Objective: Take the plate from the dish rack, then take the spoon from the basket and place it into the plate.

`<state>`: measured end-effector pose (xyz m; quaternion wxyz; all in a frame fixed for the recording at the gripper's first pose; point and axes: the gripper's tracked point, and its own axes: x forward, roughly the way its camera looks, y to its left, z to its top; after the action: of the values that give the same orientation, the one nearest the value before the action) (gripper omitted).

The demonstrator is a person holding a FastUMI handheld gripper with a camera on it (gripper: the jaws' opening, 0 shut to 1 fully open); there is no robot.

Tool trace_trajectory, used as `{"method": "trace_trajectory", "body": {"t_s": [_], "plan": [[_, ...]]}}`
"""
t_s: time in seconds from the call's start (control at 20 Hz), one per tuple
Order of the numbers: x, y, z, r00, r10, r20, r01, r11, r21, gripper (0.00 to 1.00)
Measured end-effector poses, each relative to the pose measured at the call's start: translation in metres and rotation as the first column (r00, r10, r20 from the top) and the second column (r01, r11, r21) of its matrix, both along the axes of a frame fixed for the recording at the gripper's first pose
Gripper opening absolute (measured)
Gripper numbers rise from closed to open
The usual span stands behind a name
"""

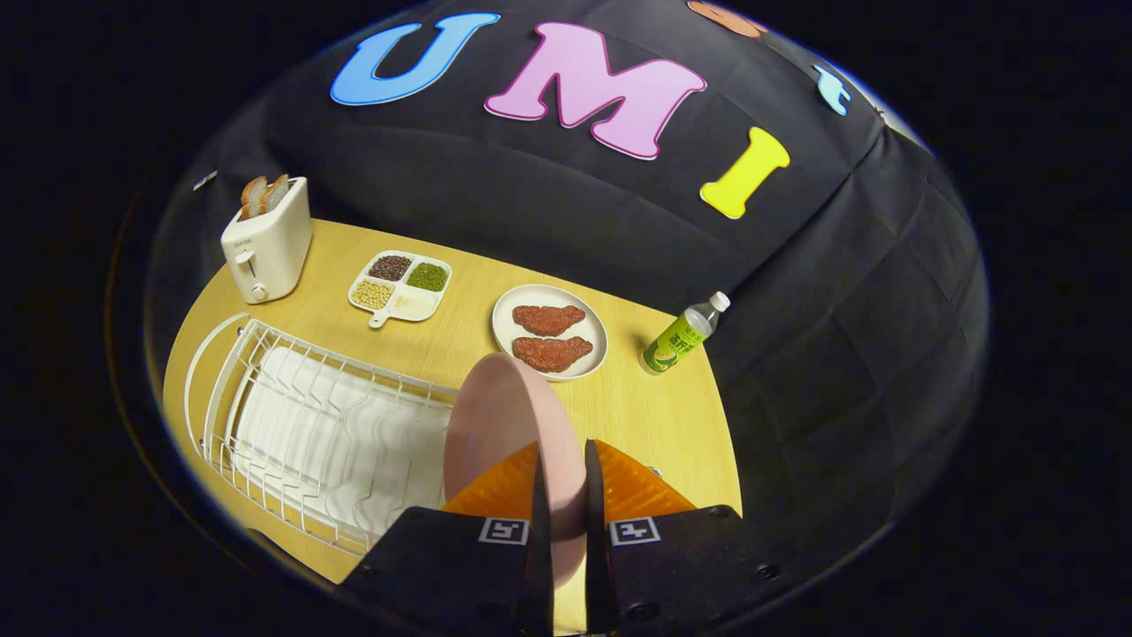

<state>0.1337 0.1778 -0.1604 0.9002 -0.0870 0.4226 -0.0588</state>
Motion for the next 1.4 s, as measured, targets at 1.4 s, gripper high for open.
{"method": "trace_trajectory", "body": {"t_s": [1.4], "plan": [[-0.247,0.080,-0.126,0.945,0.016,-0.325,0.218,0.711,0.669,0.18]]}}
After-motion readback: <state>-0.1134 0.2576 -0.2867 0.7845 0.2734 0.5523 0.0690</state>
